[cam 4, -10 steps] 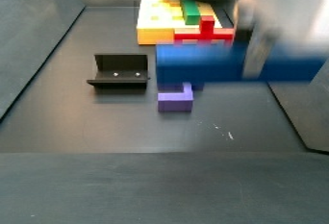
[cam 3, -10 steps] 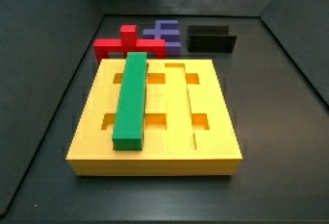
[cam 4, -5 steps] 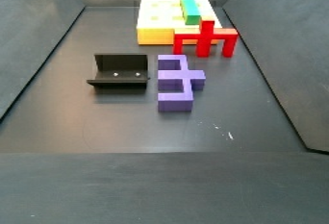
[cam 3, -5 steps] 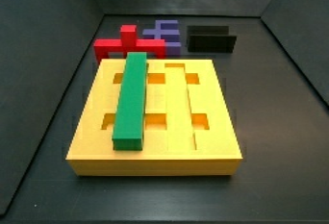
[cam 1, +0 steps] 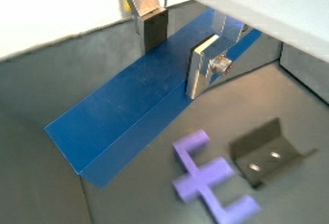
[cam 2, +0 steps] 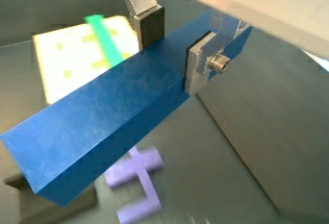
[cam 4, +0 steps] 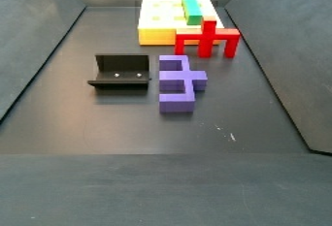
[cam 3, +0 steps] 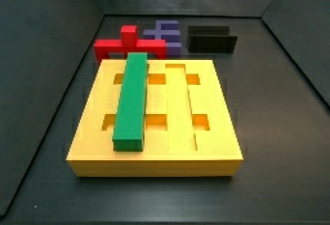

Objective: Pick up the blue object. Move up. Move to above the board. Insert the blue object.
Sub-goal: Move to above the board.

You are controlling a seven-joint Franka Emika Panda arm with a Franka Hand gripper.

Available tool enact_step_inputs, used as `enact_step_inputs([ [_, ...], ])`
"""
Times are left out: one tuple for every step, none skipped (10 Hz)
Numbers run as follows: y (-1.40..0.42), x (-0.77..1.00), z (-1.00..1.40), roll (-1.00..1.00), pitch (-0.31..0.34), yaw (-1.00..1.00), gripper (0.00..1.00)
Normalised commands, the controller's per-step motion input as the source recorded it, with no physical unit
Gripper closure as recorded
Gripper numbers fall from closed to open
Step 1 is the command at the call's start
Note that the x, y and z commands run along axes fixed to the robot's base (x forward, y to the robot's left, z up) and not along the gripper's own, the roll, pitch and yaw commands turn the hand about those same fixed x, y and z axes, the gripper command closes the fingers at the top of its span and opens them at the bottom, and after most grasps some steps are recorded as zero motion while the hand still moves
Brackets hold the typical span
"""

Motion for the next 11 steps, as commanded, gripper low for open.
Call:
enact_step_inputs([
  [-1.4,0.18,0.13,0.0,0.018,1.0,1.0],
  [-1.4,0.18,0.14,0.0,0.018,1.0,1.0],
  [-1.4,0.18,0.15,0.01,0.024,1.0,1.0],
  [-1.4,0.19,0.15,0.01,0.031,1.0,1.0],
  [-1.4,0.2,0.15,0.01,0.037,1.0,1.0],
  [-1.4,0.23,0.16,0.02,0.055,1.0,1.0],
  [-1.4,0.24,0.16,0.02,0.063,1.0,1.0],
  [-1.4,0.28,0.16,0.03,0.085,1.0,1.0],
  [-1.4,0.32,0.18,0.03,0.103,1.0,1.0],
  [-0.51,0.15,0.08,0.05,0.135,1.0,1.0],
  [-0.26,0.12,0.05,0.06,0.149,1.0,1.0],
])
